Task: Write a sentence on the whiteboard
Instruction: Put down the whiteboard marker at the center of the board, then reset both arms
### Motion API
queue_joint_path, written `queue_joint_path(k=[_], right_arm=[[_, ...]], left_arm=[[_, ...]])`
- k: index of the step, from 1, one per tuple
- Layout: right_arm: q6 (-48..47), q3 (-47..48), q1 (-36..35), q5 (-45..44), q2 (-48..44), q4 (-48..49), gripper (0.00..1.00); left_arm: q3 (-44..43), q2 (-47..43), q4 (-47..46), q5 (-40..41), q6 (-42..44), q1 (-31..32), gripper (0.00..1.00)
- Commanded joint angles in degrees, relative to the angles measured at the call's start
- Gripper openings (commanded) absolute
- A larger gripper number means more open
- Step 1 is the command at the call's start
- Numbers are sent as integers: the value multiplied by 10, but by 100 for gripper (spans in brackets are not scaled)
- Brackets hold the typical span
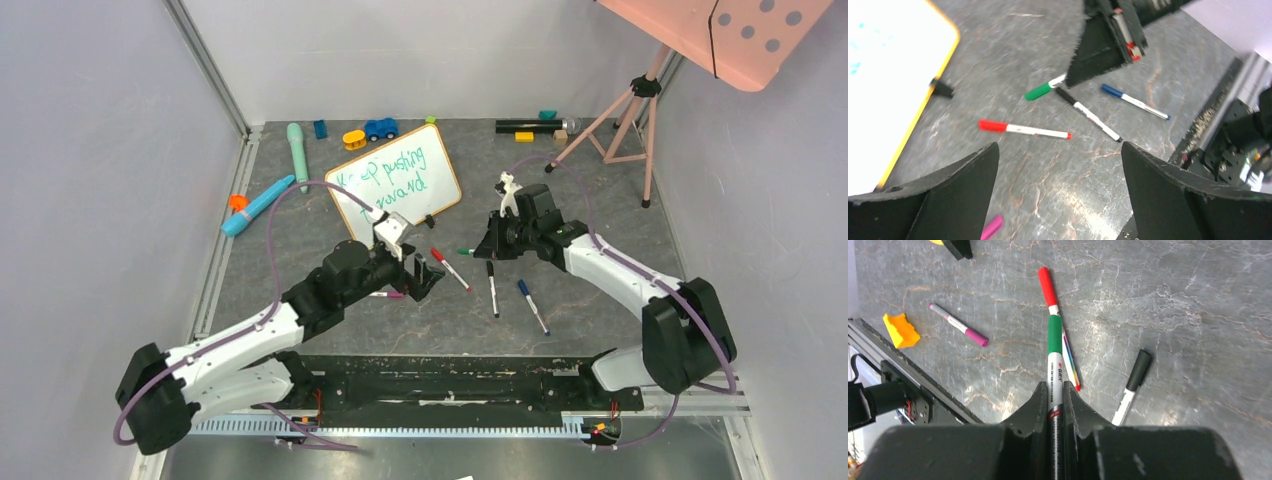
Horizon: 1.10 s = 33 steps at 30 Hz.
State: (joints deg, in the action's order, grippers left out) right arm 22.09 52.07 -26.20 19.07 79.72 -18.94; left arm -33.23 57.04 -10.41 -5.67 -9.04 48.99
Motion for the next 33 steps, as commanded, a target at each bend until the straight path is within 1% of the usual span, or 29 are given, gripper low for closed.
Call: queue_joint_path(k=[1,3,4,6,7,9,10,12,14,17,20,21,23,25,27,29,31,33], right_arm=[[83,-62,8,42,36,214,8],[98,-79,11,46,49,255,17],[101,-86,13,43,52,266,26],[103,-98,17,33,49,274,49],[101,-103,20,24,43,270,69],[96,-119,28,7,22,263,89],[90,-127,36,-1,10,253,93],[74,-142,55,-23,-26,231,96],[51,-158,77,-40,-66,214,97],[-3,-169,118,-85,-117,159,97],[-70,-168,136,-182,-145,113,97],[-93,-174,141,-219,-154,117,96],[-115,-189,161,-263,-174,142,96],[-139,-184,169,-300,-168,147,95],[-155,-189,178,-315,-172,163,94],[-159,-211,187,-325,-183,200,94],[-155,-242,196,-347,-186,247,94],[-154,-289,207,-367,-187,315,93]], left_arm=[[-7,-30,139,162,-141,-6,97],[-10,-32,172,178,-145,-11,97],[-9,-35,181,190,-145,-12,97],[-7,-46,195,217,-144,-19,98],[-3,-53,198,228,-144,-26,99],[4,-70,202,231,-139,-48,99],[7,-76,203,229,-138,-62,99],[13,-88,213,226,-134,-95,99],[20,-97,219,225,-124,-133,99],[28,-100,212,231,-84,-166,99],[38,-96,192,261,-54,-192,97],[46,-95,177,274,-48,-200,96],[68,-96,135,298,-39,-212,96],[89,-95,86,312,-25,-226,96],[105,-89,43,326,-4,-235,96],[115,-78,9,349,4,-245,95],[121,-62,-22,340,30,-262,96],[120,-37,-41,341,50,-283,95]])
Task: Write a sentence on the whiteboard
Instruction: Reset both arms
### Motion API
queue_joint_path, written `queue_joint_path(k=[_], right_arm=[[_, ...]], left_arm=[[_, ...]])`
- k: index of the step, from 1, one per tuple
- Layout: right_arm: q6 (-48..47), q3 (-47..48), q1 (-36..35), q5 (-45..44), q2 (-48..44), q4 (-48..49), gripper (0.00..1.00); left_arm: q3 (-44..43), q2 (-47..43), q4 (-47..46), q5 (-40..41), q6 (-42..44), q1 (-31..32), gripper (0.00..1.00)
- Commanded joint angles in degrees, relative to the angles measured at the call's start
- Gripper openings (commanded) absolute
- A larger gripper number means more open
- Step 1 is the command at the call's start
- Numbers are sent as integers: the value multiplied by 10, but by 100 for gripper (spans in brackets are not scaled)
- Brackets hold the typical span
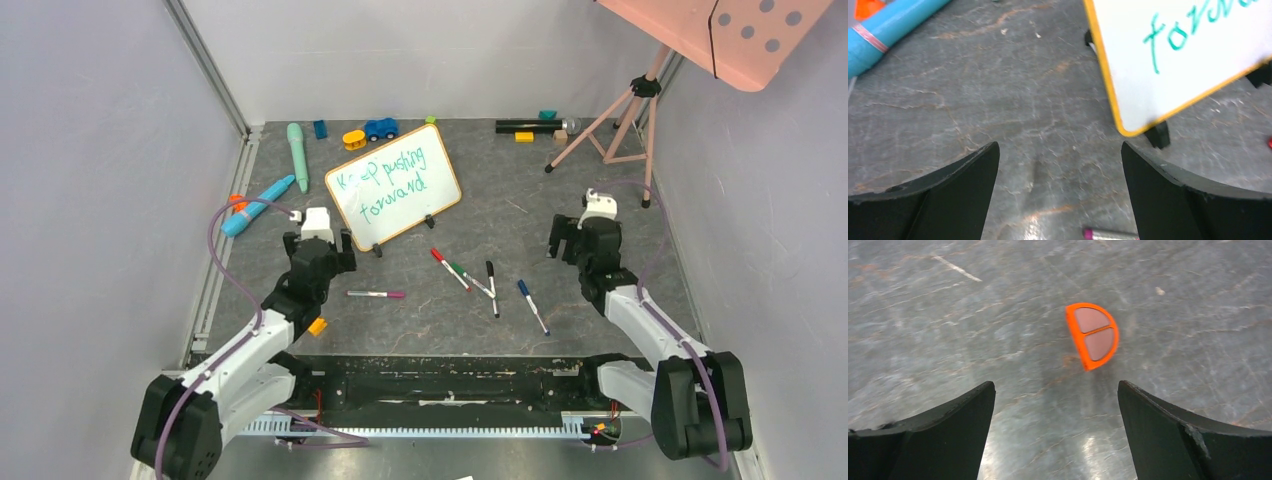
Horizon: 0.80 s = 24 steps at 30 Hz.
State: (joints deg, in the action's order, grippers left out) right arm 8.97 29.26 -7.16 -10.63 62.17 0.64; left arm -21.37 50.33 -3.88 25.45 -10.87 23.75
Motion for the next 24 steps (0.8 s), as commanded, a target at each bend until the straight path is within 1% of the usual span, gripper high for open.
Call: queue_joint_path(k=[1,3,4,6,7,8,10,11,12,13,14,15,16,17,18,19,20,22,23,24], right_arm=[[-28,-88,19,-82,-14,163,93],[-65,-139,20,-106,-16,254,93],[-105,-170,21,-115,-19,331,92],[-149,-266,21,-129,-24,538,88],[-164,-330,24,-122,-10,672,85],[-140,-329,39,-101,3,680,86],[-157,-297,45,-58,25,607,83],[-149,-303,46,-65,33,625,83],[-147,-324,45,-64,43,668,85],[-148,-338,45,-67,56,694,85],[-144,-350,46,-78,69,717,85],[-129,-367,45,-109,89,769,88],[-129,-374,47,-107,105,805,92],[-145,-365,45,-74,116,798,92],[-159,-355,44,-33,131,791,96],[-164,-357,42,-30,154,817,97],[-165,-367,40,-38,174,868,98],[-162,-356,40,-38,157,815,98],[-164,-354,40,-38,162,819,98],[-166,-357,39,-37,168,837,98]], left_arm=[[-2,43,-112,24,77,-47,96],[-2,65,-133,-2,96,-80,95],[3,73,-153,-17,101,-94,95],[23,87,-208,-47,106,-122,94],[37,97,-248,-67,108,-132,94],[47,113,-282,-88,108,-140,94],[55,154,-338,-105,127,-150,93],[55,173,-350,-107,131,-153,93],[53,193,-371,-110,135,-155,93],[43,206,-365,-116,140,-158,92],[42,217,-387,-131,150,-161,92],[46,233,-428,-137,156,-163,93],[36,244,-424,-147,145,-171,93],[19,251,-395,-161,140,-178,91],[14,261,-398,-175,136,-185,89],[15,264,-406,-184,128,-187,88],[37,272,-464,-204,127,-190,89],[75,303,-551,-210,128,-191,91],[94,333,-615,-218,130,-191,93],[97,351,-655,-223,135,-191,95]])
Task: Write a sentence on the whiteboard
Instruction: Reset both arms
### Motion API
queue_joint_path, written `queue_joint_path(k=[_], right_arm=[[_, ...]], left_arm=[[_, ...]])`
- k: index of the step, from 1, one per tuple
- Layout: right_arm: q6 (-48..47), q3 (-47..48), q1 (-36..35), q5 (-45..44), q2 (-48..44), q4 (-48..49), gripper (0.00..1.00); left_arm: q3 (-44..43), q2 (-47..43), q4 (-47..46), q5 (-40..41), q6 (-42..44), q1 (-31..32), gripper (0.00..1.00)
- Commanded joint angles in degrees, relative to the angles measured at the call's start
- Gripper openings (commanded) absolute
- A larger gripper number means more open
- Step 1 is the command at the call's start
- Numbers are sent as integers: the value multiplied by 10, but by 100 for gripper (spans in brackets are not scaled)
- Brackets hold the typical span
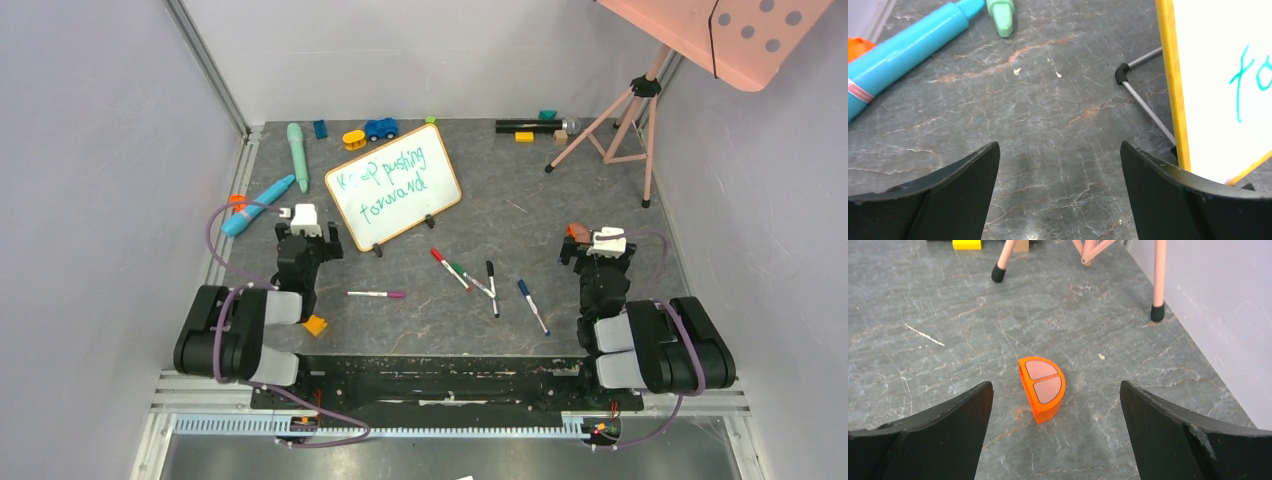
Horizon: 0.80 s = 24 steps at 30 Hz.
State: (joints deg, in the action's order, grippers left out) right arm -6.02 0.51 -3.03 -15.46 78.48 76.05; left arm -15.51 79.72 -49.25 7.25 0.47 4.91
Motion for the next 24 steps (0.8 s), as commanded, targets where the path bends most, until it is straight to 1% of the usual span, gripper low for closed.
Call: queue_joint_path(k=[1,2,4,5,8,24], right_arm=[[-15,-68,-3,11,3,74,98],[-15,-66,-2,11,0,67,98],[-21,-65,-8,6,2,68,98],[-25,-63,-9,16,2,64,98],[-36,-53,-9,38,3,47,98],[-35,-54,-9,37,4,49,98]], left_arm=[[22,39,-127,-31,18,-2,97],[-8,35,-73,-8,8,-2,97],[-6,50,-102,9,1,-10,100],[-9,43,-84,13,-13,-10,100],[-7,46,-97,14,-14,-10,100],[-11,49,-89,13,-15,-10,100]])
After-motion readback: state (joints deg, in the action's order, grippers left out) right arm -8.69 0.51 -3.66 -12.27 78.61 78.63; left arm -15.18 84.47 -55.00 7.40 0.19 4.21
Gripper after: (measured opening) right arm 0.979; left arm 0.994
